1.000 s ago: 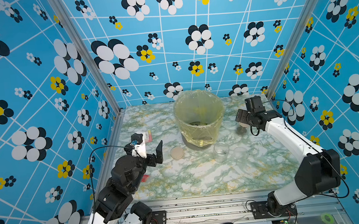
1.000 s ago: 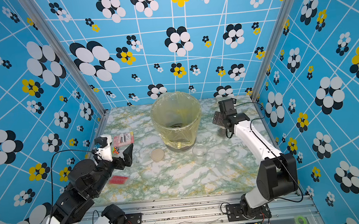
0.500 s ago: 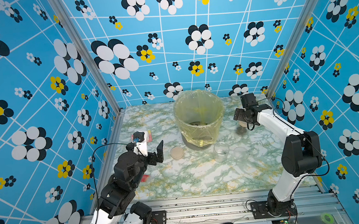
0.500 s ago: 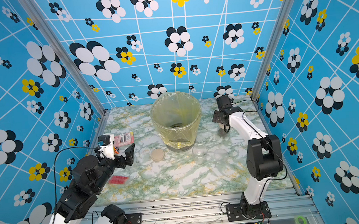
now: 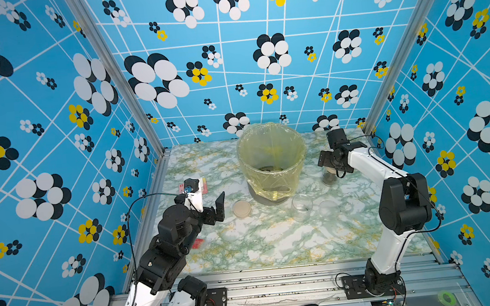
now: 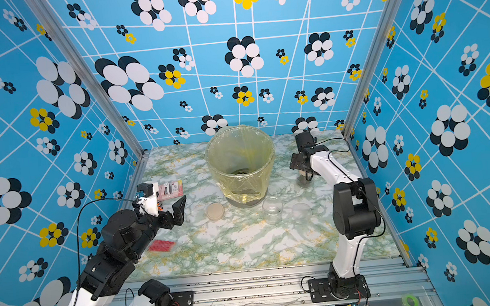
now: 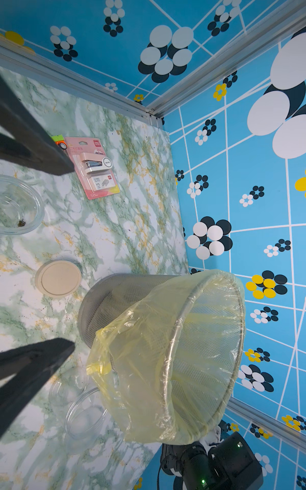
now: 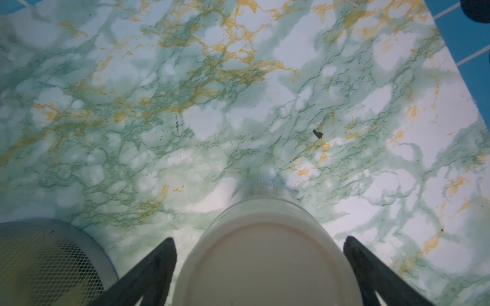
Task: Empty moldy tea leaves from jars
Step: Pick up the jar from the center of the board.
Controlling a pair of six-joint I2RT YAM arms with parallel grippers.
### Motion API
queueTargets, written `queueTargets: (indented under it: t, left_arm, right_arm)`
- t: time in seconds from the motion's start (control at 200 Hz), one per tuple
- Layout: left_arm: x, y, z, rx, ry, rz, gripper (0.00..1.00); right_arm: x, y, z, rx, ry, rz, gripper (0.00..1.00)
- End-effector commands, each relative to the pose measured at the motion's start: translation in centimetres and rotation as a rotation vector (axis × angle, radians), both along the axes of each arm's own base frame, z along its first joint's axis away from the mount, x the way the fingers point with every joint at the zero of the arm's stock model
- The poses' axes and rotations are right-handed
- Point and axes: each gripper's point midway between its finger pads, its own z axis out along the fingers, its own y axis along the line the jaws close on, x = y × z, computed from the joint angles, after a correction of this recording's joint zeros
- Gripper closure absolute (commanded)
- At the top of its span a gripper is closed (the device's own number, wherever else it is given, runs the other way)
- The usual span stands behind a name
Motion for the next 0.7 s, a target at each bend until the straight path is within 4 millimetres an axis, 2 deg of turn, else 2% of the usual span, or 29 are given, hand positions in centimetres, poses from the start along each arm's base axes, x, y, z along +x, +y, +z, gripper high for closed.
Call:
queueTargets:
  t: [0.0,0.555,0.695]
  left_arm:
    - [0.2,-0.1,-0.4,-0.006,0.006,-0.001,0.01]
    - [0.3,-0.3,-0.6,-0.004,0.014,-0.01,0.01]
    - [0.3,-0.3,-0.7,-0.008,0.016,-0.01,0.01]
  right_arm:
    - [0.2,0.1,-0.4,0.014,0.04,0.021,0.01]
    - [-0.2,0.5,-2.4,0.006,0.131,0.065,0.12]
    - [-0.5,0.6,-2.4,0.008,0.158,0.086,0.21]
